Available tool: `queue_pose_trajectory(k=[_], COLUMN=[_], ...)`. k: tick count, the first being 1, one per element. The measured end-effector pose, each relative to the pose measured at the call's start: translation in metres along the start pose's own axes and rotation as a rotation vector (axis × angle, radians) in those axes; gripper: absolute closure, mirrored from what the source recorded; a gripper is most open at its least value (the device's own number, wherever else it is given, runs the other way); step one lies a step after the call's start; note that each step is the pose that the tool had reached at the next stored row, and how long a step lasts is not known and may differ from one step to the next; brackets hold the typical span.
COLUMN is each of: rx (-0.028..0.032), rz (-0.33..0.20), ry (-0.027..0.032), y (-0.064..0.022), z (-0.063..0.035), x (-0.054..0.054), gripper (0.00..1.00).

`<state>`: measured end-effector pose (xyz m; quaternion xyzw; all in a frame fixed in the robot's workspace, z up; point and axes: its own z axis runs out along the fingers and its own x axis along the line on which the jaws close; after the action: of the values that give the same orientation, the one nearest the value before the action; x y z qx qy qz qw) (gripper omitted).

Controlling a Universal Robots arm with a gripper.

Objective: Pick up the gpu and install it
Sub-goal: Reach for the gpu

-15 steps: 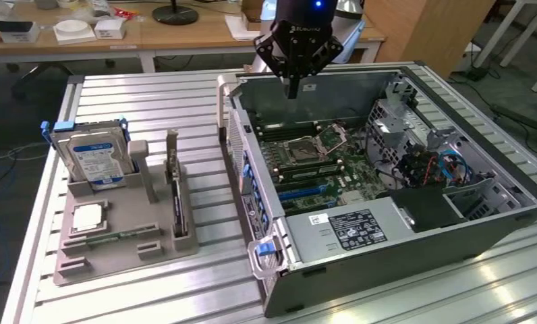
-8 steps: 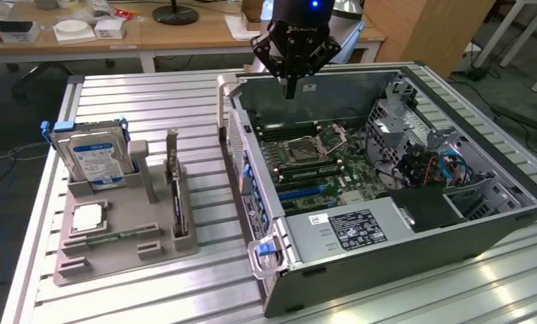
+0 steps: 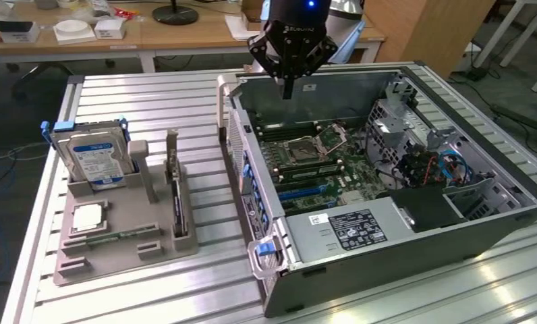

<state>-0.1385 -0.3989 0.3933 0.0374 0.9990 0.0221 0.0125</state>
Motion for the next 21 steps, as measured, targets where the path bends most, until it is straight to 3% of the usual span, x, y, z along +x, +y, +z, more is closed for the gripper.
queue_pose_trajectory(k=[21], rx=[0.0], rz=[0.0], ry=[0.0], y=[-0.0012], z=[-0.0004], x=[0.016], gripper=[0.9])
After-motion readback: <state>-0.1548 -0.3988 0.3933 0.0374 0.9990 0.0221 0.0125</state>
